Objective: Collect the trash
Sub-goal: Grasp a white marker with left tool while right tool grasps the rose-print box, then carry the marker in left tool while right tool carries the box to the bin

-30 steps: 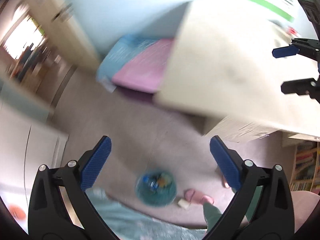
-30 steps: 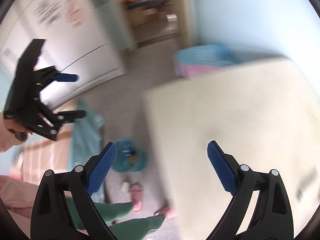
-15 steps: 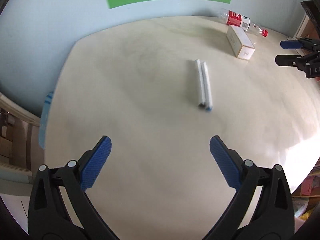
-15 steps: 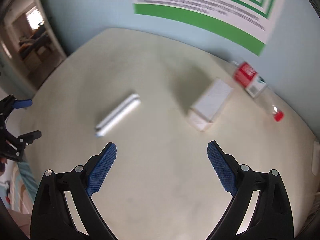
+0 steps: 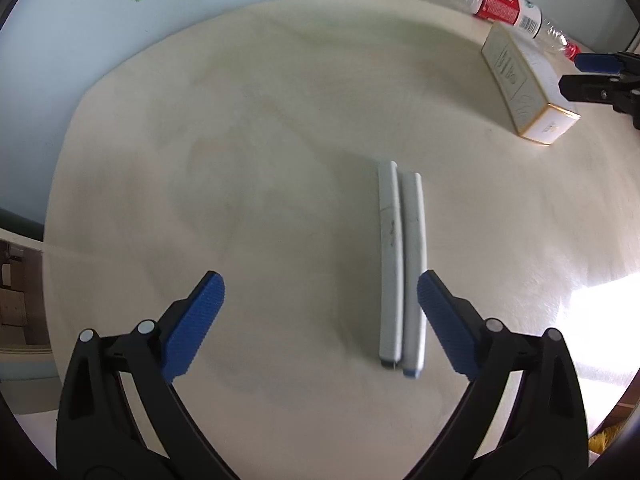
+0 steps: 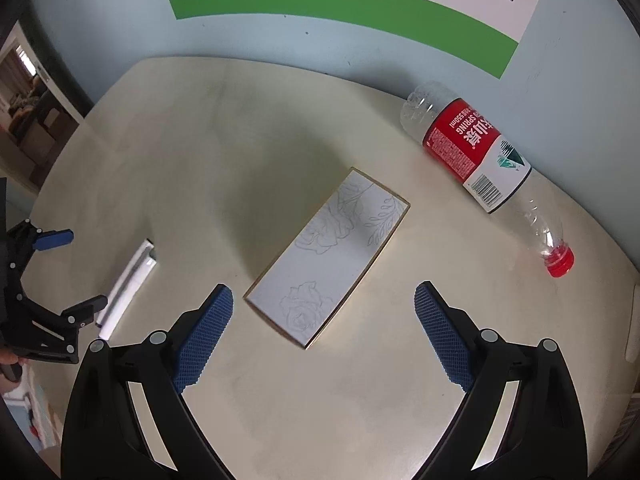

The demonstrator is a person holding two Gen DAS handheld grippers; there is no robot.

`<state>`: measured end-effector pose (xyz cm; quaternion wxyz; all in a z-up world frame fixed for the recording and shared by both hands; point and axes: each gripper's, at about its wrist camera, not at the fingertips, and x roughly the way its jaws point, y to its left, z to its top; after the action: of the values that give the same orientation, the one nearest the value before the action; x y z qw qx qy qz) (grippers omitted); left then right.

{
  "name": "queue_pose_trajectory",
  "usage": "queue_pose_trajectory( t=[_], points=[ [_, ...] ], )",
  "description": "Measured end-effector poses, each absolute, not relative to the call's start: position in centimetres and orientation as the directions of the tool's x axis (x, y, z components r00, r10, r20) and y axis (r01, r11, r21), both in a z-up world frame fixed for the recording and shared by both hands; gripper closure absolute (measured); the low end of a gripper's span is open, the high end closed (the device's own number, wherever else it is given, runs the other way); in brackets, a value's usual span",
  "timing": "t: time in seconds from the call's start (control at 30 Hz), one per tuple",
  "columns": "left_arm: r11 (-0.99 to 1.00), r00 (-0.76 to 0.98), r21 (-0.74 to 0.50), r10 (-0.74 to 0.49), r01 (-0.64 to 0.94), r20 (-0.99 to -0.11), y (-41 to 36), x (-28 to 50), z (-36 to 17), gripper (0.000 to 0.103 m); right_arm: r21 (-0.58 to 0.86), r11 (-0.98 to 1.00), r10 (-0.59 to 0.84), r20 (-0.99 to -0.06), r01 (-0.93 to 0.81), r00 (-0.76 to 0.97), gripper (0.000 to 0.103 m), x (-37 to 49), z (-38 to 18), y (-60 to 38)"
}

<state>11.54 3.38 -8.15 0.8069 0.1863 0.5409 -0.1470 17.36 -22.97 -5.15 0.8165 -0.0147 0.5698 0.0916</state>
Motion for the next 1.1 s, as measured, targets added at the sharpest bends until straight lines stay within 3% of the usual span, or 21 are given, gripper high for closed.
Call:
queue_pose_trajectory(
  t=[0.2,0.3,0.33,0.37,0.43,0.8,1.1],
  points=[
    [0.88,0.345,0.087,-0.091,0.468,-0.934,2.9,13.7,-9.5,0.015,0.11,0.987,0.139,-0.949,-0.115,0.284,0.011,20.4,-7.5,-23.7],
    [0.863,0.348,0.067,-0.13,0.501,-0.928,2.3,13.9,-8.9,0.04,0.082,0.987,0.115,-0.963,-0.138,0.246,0.014,20.6,-8.5,-23.2],
    [0.853,0.348,0.069,-0.137,0.518,-0.927,1.9,13.8,-8.7,0.057,0.096,0.984,0.13,-0.965,-0.152,0.228,0.031,20.6,-8.8,-23.0],
    [0.843,0.345,0.071,-0.141,0.533,-0.928,1.6,13.7,-8.5,0.074,0.11,0.982,0.141,-0.969,-0.155,0.203,0.041,20.5,-9.2,-23.0],
    [0.825,0.337,0.074,-0.145,0.56,-0.931,0.9,13.4,-8.4,0.091,0.125,0.979,0.156,-0.967,-0.16,0.199,0.052,20.1,-9.3,-23.2],
    [0.822,0.311,0.024,-0.188,0.569,-0.932,3.0,12.5,-7.1,0.092,0.194,0.938,0.26,-0.941,-0.289,0.214,0.054,17.2,-4.8,-23.2],
    [0.867,0.414,0.08,-0.152,0.491,-0.898,7.6,10.1,-2.5,0.092,0.224,0.822,0.371,-0.908,-0.524,0.193,0.054,16.1,0.8,-18.1]
  ],
)
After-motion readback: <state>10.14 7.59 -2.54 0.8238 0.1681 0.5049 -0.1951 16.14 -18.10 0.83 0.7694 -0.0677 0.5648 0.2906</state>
